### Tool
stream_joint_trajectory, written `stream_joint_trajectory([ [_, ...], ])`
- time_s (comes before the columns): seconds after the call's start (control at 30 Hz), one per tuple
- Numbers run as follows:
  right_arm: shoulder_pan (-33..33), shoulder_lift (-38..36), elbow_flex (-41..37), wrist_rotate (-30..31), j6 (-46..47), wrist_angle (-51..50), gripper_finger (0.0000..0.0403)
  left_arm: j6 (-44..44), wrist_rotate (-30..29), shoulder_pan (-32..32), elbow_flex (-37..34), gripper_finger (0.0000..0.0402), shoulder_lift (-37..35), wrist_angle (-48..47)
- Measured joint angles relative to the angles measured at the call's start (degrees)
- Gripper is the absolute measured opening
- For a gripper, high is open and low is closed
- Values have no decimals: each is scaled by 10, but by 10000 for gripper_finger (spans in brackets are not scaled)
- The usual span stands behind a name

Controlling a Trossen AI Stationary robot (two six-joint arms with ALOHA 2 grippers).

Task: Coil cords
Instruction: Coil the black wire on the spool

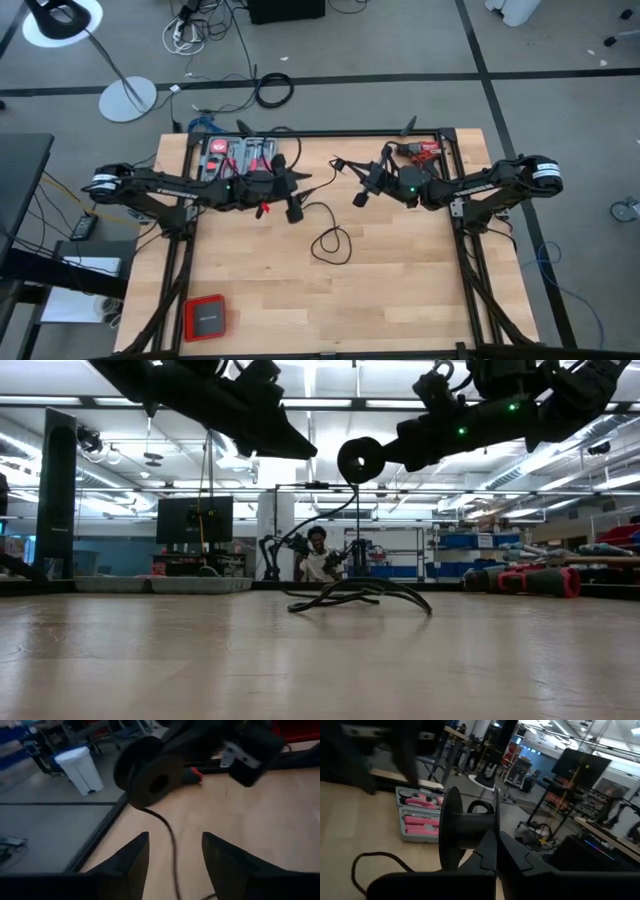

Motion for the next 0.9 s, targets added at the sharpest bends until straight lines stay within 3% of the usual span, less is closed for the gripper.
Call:
stream_joint_trajectory([
  [0.23,-4,1,0,-134,1,-16,1,-2,7,1,-1,186,42,-38],
  [0.53,-29,1,0,-119,57,-112,1,-1,32,-1,-1,186,144,-3],
  [0.73,-38,11,0,-140,86,-148,1,1,39,-1,-1,186,230,95],
  [0.9,-38,18,0,-143,92,-155,1,-10,43,-5,-1,186,251,159],
])
